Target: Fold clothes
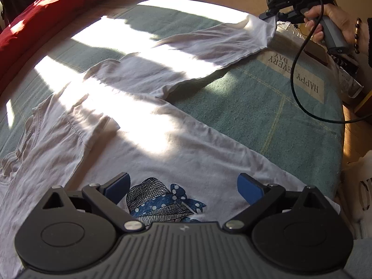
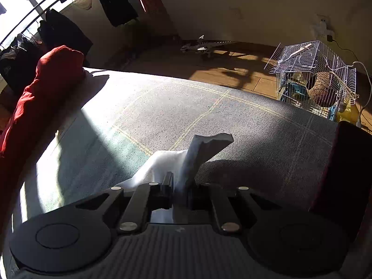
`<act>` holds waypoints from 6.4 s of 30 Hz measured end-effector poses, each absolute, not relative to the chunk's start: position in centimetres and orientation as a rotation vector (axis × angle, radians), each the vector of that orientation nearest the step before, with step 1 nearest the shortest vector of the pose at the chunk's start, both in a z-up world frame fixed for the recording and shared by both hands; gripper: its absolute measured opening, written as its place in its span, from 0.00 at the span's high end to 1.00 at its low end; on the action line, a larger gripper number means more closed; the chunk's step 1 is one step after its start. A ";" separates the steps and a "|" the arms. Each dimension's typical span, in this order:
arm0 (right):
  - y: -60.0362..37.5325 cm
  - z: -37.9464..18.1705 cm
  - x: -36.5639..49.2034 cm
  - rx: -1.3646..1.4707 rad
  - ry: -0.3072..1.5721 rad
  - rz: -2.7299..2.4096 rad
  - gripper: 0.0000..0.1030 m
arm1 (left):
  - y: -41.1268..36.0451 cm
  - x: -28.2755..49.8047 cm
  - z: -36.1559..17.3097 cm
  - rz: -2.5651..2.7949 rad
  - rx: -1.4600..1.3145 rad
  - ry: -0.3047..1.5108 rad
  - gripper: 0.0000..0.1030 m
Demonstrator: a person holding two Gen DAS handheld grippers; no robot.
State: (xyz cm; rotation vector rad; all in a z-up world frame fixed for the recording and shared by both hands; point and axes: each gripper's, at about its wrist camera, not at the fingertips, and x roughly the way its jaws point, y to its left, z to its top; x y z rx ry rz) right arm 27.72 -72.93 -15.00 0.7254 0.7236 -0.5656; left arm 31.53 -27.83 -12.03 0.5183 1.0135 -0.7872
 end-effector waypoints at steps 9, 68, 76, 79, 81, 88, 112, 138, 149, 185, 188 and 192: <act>-68.5 -12.0 30.2 0.657 0.740 -0.476 0.88 | -24.5 31.4 -10.8 -0.756 0.498 1.003 0.05; -22.5 -6.6 45.0 0.099 0.864 0.219 0.88 | -0.5 28.7 -8.8 -0.390 0.251 1.037 0.05; -18.6 -7.2 44.8 0.077 0.891 0.308 0.88 | 0.6 28.4 -9.0 -0.372 0.239 1.044 0.05; -17.1 -7.5 44.7 0.059 0.906 0.341 0.88 | 1.1 28.3 -9.1 -0.365 0.235 1.047 0.05; -16.1 -7.9 44.7 0.044 0.917 0.360 0.88 | 1.3 28.2 -9.2 -0.359 0.232 1.049 0.05; -12.9 -10.7 44.2 -0.069 0.974 0.411 0.88 | 2.0 28.0 -9.4 -0.342 0.220 1.056 0.05; -15.3 -10.0 41.6 0.001 1.014 0.576 0.38 | 4.7 29.6 -8.5 -0.275 0.090 1.024 0.05; -31.5 -11.4 36.6 0.184 1.058 0.248 0.38 | 5.8 48.1 -16.8 -0.169 -0.580 1.161 0.45; -34.5 -11.4 32.6 0.187 1.079 0.153 0.38 | 3.3 47.0 -15.1 -0.099 -0.333 1.133 0.94; -40.2 -12.2 31.9 -0.032 0.965 0.073 0.87 | -29.6 48.2 -15.8 -0.793 0.081 1.173 0.91; -40.7 -12.1 31.1 -0.008 0.963 0.085 0.85 | -29.2 48.5 -15.3 -0.789 0.044 1.182 0.91; -41.1 -11.8 30.7 0.022 0.955 0.093 0.85 | -25.1 48.3 -12.7 -0.714 -0.012 1.149 0.78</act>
